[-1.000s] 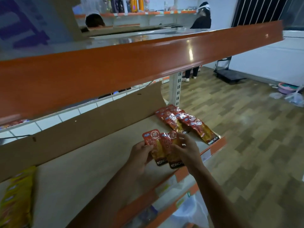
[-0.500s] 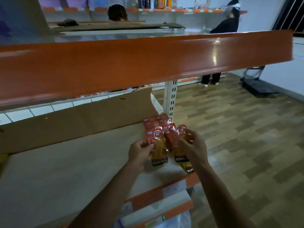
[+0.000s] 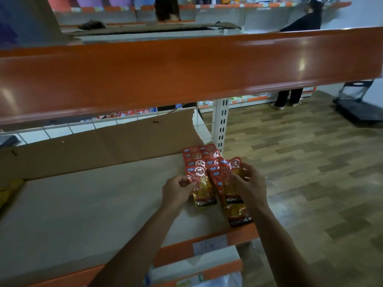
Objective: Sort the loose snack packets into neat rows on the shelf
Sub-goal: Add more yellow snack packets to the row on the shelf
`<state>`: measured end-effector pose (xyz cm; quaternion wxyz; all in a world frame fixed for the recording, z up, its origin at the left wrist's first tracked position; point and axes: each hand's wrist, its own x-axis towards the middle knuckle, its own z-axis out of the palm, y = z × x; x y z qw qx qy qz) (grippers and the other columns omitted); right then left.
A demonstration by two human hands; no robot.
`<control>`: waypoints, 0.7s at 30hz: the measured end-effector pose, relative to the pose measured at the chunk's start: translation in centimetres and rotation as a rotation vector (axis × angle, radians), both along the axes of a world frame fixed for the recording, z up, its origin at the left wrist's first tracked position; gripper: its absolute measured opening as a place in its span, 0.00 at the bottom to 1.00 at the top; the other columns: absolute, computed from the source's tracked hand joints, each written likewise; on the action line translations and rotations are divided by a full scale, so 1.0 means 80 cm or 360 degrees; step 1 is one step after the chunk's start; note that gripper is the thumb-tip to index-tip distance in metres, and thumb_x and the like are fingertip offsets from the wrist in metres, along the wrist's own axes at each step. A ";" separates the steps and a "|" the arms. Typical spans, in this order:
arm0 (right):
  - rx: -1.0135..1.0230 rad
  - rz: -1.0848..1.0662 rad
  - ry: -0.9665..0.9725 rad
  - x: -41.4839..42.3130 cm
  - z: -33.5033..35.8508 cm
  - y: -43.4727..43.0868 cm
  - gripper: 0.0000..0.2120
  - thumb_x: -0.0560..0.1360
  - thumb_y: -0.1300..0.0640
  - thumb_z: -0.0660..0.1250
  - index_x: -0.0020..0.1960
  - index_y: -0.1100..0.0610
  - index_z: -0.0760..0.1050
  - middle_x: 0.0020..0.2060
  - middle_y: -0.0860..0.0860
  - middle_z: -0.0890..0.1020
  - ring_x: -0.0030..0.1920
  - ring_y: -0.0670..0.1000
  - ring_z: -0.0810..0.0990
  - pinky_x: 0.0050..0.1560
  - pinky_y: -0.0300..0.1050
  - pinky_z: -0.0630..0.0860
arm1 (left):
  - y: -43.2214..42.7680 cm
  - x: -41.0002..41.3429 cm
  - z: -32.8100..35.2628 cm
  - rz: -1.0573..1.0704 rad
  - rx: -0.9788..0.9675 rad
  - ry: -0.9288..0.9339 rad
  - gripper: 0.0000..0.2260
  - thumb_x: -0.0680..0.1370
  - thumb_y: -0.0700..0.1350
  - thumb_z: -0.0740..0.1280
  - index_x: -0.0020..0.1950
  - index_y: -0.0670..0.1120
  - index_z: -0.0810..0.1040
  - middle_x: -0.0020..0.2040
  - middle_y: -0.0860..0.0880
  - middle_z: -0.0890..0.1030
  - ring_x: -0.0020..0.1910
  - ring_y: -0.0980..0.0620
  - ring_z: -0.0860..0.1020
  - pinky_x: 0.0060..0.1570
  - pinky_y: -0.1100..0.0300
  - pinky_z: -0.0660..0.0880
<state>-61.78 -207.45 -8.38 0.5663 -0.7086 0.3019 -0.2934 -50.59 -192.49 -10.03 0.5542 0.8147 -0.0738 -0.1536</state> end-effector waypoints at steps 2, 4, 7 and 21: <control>0.0009 0.0003 -0.0008 0.002 0.000 -0.002 0.21 0.73 0.61 0.70 0.65 0.56 0.73 0.50 0.54 0.81 0.48 0.52 0.82 0.46 0.54 0.82 | -0.001 0.000 -0.001 -0.0020 0.0056 -0.0049 0.07 0.71 0.45 0.76 0.42 0.50 0.79 0.43 0.50 0.83 0.45 0.51 0.82 0.50 0.49 0.80; 0.0012 0.0018 -0.0021 0.002 0.001 -0.003 0.20 0.74 0.62 0.70 0.65 0.57 0.73 0.49 0.53 0.81 0.46 0.48 0.82 0.41 0.45 0.82 | -0.002 0.000 -0.003 -0.0038 0.0113 -0.0103 0.07 0.70 0.46 0.76 0.42 0.50 0.78 0.42 0.50 0.83 0.44 0.51 0.82 0.49 0.49 0.80; -0.0001 0.0040 -0.0020 0.000 0.004 -0.003 0.20 0.74 0.62 0.69 0.65 0.56 0.72 0.47 0.49 0.80 0.45 0.45 0.81 0.37 0.37 0.79 | -0.004 0.000 -0.003 -0.0072 0.0247 -0.0228 0.09 0.71 0.48 0.76 0.46 0.48 0.78 0.44 0.50 0.83 0.44 0.52 0.81 0.48 0.50 0.80; -0.0095 0.0122 0.0025 0.009 0.008 0.019 0.19 0.75 0.60 0.69 0.65 0.54 0.72 0.50 0.50 0.80 0.49 0.47 0.81 0.45 0.44 0.81 | -0.002 -0.008 0.006 0.0016 0.0396 -0.0621 0.16 0.74 0.51 0.72 0.58 0.45 0.77 0.50 0.50 0.79 0.45 0.56 0.76 0.44 0.63 0.72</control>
